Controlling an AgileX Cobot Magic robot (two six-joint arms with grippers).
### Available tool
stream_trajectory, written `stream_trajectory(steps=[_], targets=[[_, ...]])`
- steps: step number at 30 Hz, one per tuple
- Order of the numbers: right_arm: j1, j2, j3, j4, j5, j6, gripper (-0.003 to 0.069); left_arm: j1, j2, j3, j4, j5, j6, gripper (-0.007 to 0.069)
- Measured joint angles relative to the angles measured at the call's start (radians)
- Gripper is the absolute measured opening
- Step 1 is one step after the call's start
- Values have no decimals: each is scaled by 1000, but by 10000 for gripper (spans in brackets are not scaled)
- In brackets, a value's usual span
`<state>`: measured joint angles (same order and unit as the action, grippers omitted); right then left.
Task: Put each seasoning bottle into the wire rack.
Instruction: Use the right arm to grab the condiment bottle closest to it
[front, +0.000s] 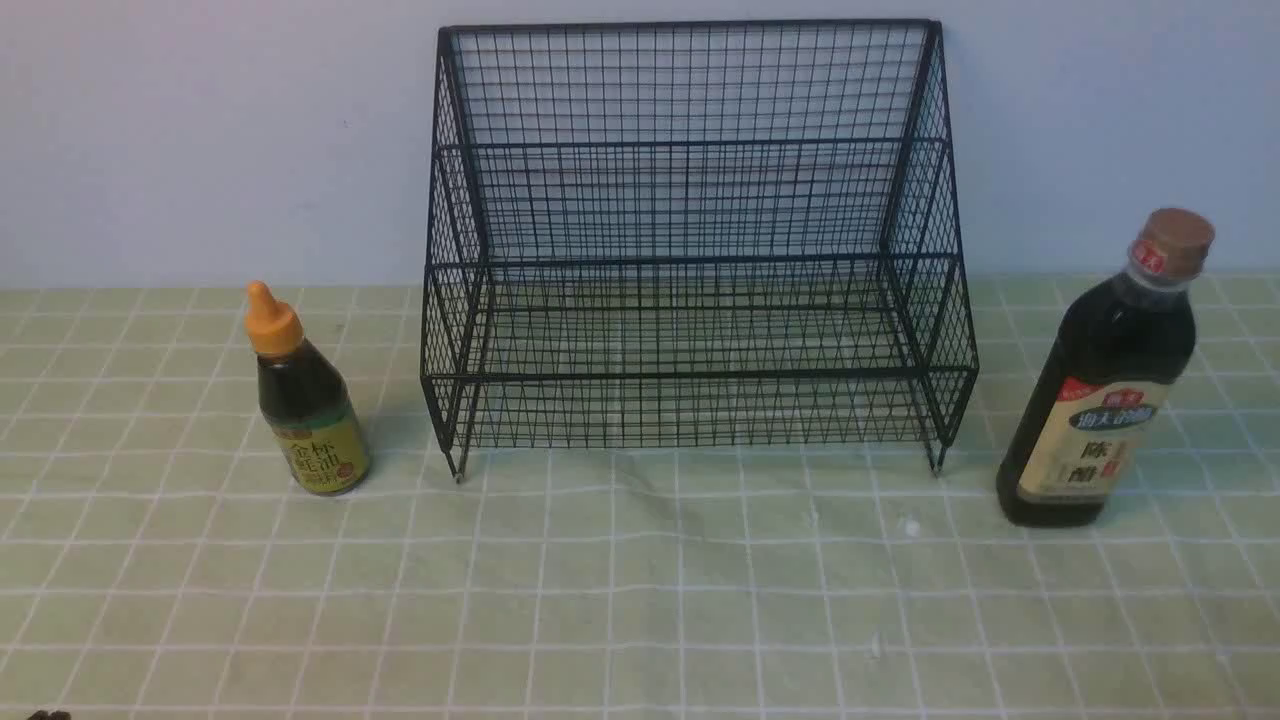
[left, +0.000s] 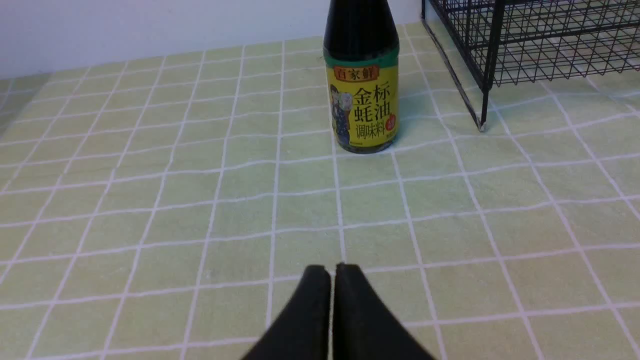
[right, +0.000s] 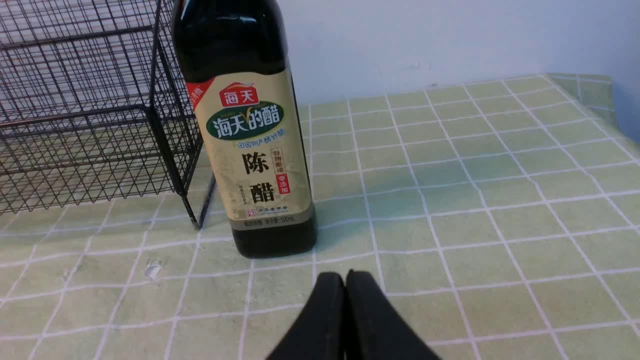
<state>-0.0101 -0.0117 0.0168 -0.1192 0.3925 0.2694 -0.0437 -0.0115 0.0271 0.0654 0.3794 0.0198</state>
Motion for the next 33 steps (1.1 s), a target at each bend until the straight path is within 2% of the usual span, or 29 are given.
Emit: stream_trajectory(steps=[21, 24, 27, 29, 33], targets=[[0, 0, 4, 23, -27, 14, -14, 0, 0, 0, 0, 0, 0, -7], [0, 0, 10, 119, -113, 61, -14, 0, 0, 0, 0, 0, 0, -7], [0, 0, 10, 223, -272, 121, -14, 0, 0, 0, 0, 0, 0, -7], [0, 0, 10, 260, -365, 131, -14, 0, 0, 0, 0, 0, 0, -7], [0, 0, 10, 272, -444, 125, -14, 0, 0, 0, 0, 0, 0, -7]])
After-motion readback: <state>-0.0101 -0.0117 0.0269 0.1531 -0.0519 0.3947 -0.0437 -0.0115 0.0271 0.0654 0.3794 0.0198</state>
